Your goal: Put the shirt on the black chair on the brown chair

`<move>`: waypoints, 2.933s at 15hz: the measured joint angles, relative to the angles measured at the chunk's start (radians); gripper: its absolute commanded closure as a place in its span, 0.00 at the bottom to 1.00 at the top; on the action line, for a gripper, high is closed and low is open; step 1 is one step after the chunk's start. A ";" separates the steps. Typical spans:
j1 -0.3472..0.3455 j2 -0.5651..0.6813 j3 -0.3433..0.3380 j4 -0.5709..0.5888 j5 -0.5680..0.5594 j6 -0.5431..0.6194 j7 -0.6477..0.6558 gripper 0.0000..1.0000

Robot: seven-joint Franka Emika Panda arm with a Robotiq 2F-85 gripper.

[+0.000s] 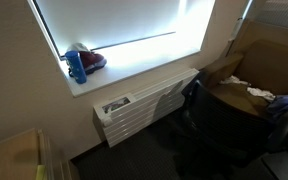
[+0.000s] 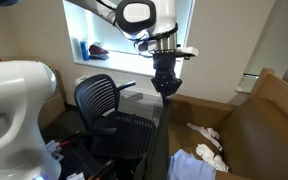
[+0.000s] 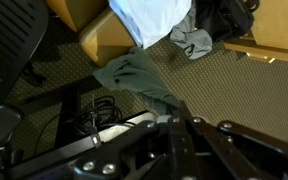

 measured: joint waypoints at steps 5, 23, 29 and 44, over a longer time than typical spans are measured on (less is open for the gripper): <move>0.011 0.170 -0.156 0.065 0.039 0.013 0.000 1.00; -0.217 0.329 -0.241 0.291 0.408 0.350 0.037 1.00; -0.519 0.353 -0.072 0.408 0.761 0.495 0.027 0.99; -0.637 0.412 0.079 0.405 0.806 0.494 0.037 1.00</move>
